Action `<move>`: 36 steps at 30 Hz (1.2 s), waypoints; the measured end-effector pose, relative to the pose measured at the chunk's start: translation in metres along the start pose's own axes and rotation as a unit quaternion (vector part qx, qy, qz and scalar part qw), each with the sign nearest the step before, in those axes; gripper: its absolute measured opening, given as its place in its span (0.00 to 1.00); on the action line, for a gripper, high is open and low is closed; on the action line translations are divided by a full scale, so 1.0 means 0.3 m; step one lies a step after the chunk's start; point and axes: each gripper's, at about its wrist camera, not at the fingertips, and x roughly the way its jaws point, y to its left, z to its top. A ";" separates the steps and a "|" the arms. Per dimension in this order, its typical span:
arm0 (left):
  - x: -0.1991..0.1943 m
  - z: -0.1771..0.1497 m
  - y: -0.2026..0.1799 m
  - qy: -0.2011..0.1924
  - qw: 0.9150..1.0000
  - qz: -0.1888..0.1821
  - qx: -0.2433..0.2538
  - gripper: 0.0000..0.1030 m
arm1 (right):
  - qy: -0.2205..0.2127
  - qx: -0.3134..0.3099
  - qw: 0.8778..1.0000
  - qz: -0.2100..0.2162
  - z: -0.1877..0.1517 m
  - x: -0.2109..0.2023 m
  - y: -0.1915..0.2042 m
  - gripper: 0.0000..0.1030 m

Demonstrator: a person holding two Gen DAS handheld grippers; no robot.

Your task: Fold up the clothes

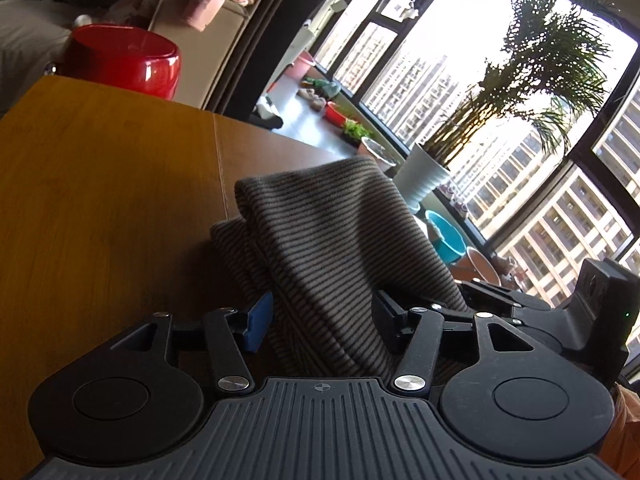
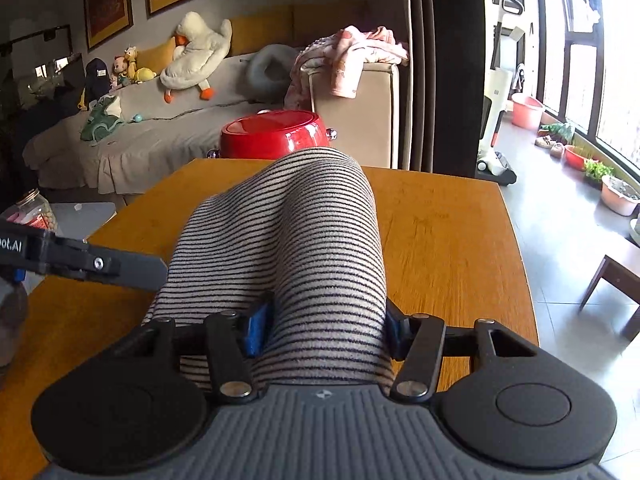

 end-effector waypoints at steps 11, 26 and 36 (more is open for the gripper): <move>0.086 -0.034 0.013 0.020 1.000 0.004 0.017 0.50 | -0.030 0.009 0.999 0.013 0.006 -0.073 -0.069 0.66; 0.040 0.007 0.091 -0.012 0.999 0.040 0.015 0.48 | -0.001 0.021 0.999 0.044 -0.015 0.029 -0.012 0.51; -0.014 0.166 0.277 -0.063 0.987 0.145 0.017 0.48 | -0.018 0.014 0.996 0.086 0.161 0.354 0.139 0.52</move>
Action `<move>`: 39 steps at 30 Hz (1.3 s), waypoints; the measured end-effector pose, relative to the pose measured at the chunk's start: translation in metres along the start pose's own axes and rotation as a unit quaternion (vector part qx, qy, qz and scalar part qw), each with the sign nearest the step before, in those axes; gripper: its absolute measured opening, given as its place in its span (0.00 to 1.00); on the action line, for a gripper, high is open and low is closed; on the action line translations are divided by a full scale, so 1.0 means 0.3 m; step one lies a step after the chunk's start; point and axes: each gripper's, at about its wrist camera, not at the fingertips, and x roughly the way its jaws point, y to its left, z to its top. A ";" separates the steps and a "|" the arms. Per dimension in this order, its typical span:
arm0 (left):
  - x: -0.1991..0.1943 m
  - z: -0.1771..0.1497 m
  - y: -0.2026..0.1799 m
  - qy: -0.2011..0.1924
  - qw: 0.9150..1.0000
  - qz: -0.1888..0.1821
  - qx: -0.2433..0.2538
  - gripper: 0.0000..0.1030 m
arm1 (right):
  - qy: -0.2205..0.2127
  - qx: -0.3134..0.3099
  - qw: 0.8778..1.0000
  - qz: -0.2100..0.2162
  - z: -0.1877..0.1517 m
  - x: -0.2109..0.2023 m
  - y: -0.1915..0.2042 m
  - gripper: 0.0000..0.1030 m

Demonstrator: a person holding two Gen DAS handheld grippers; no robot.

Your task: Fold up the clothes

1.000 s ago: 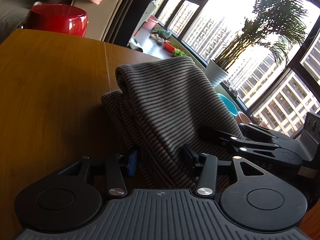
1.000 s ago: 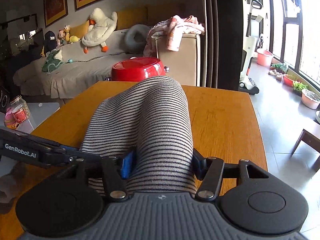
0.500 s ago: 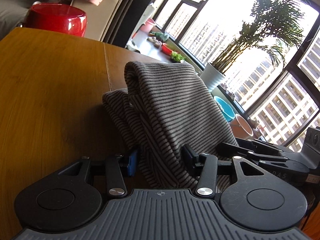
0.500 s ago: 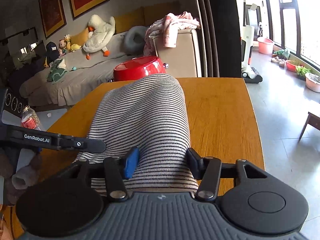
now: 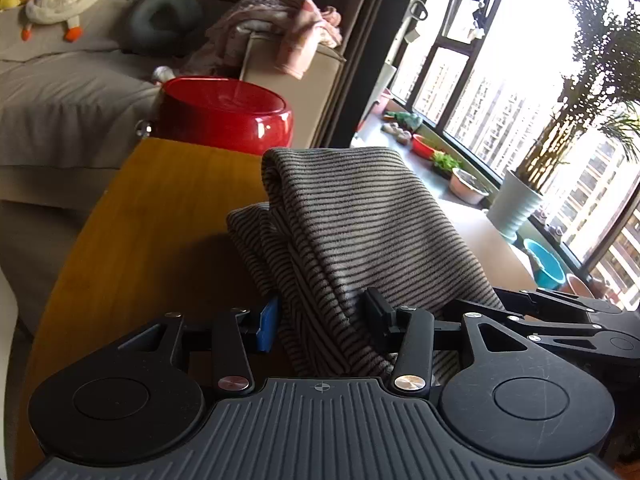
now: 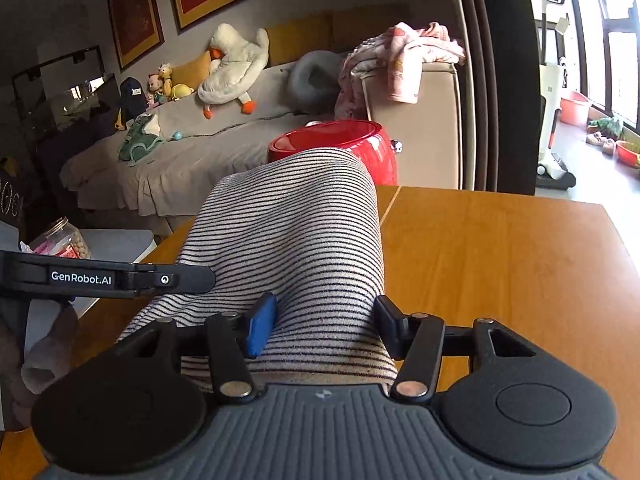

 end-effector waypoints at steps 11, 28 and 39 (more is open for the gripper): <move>0.015 0.021 0.097 -0.001 0.999 -0.034 -0.023 0.49 | -0.029 0.074 0.995 0.061 0.140 0.042 -0.093 0.69; 0.045 0.020 0.158 0.006 0.997 -0.069 -0.043 0.54 | -0.014 0.143 0.977 0.160 0.279 0.234 -0.118 0.46; 0.060 0.023 0.163 0.006 0.996 -0.071 -0.050 0.61 | -0.024 -0.062 0.998 -0.020 0.207 0.201 0.032 0.53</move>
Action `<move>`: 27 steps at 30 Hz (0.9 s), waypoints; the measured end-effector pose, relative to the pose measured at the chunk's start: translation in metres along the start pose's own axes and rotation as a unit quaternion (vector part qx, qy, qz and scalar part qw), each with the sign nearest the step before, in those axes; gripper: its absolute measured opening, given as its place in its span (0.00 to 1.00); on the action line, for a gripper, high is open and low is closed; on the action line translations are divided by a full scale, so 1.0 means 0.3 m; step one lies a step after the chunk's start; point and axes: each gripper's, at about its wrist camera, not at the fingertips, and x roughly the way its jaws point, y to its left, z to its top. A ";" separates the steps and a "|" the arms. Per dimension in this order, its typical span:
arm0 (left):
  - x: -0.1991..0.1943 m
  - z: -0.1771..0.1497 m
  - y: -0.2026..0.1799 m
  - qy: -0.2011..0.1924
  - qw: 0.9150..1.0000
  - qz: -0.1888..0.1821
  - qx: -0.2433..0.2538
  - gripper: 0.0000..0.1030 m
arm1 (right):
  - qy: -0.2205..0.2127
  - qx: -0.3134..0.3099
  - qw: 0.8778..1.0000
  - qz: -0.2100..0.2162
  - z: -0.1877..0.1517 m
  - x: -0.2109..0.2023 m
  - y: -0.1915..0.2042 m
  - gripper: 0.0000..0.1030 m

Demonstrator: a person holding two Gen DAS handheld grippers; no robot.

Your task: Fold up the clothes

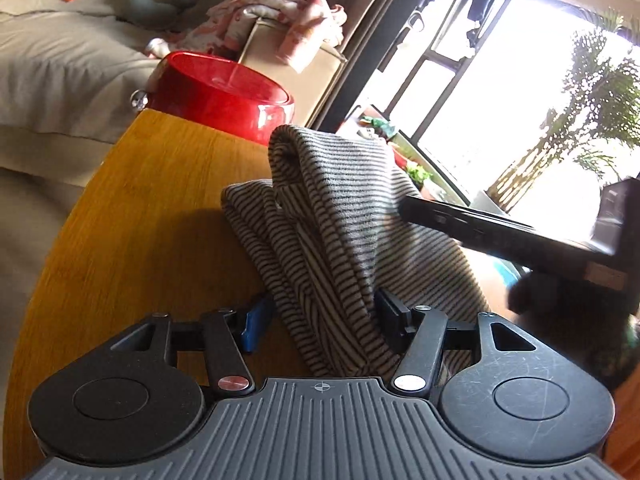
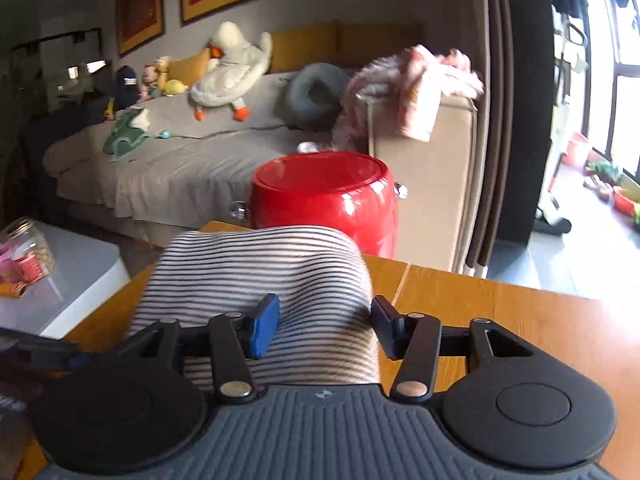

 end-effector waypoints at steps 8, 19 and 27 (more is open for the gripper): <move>0.005 0.002 0.005 -0.002 1.000 0.003 -0.002 0.64 | -0.005 -0.141 0.984 0.109 -0.170 -0.258 0.184 0.60; -0.069 0.046 -0.051 -0.050 0.999 0.006 0.003 0.46 | 0.047 -0.177 0.980 0.079 -0.238 -0.228 0.238 0.59; 0.062 0.125 -0.102 -0.043 0.999 0.013 0.027 0.28 | 0.029 -0.147 0.983 0.104 -0.214 -0.288 0.201 0.60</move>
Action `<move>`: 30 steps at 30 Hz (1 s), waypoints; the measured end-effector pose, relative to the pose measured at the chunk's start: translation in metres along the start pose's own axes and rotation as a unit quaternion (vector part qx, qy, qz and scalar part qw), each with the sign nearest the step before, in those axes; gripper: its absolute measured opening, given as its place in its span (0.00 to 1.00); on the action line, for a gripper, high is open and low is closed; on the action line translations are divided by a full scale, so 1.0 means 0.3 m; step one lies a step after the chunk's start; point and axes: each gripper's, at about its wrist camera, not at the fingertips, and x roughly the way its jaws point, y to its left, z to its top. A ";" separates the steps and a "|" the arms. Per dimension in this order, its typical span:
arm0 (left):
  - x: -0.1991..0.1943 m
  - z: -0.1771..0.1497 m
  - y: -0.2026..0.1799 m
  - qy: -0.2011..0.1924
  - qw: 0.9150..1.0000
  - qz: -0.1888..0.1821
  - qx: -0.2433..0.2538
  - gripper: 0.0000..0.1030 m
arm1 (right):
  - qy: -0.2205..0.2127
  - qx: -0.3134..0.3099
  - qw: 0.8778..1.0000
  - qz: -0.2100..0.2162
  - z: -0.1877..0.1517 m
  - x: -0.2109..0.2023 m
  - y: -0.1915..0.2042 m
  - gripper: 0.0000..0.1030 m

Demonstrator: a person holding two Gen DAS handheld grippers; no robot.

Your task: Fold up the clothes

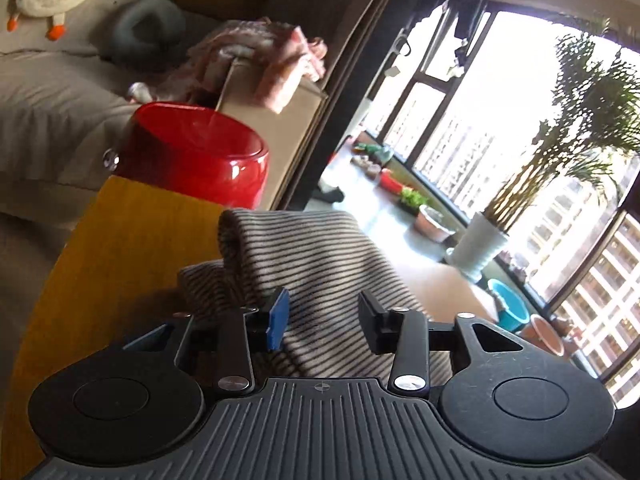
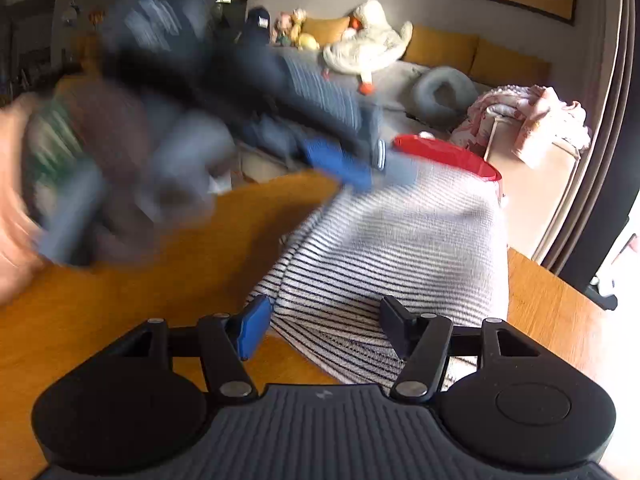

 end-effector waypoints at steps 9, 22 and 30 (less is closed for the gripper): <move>-0.013 -0.008 0.032 0.002 1.000 -0.004 0.002 0.22 | -0.078 0.369 0.926 0.028 -0.071 0.046 -0.483 0.79; -0.031 0.001 0.128 0.000 0.999 -0.017 -0.035 0.28 | -0.054 0.377 0.914 0.140 0.098 0.164 -0.447 0.49; 0.010 -0.024 0.166 0.012 0.998 0.009 -0.056 0.57 | 0.015 0.238 0.971 -0.035 0.166 0.264 -0.392 0.47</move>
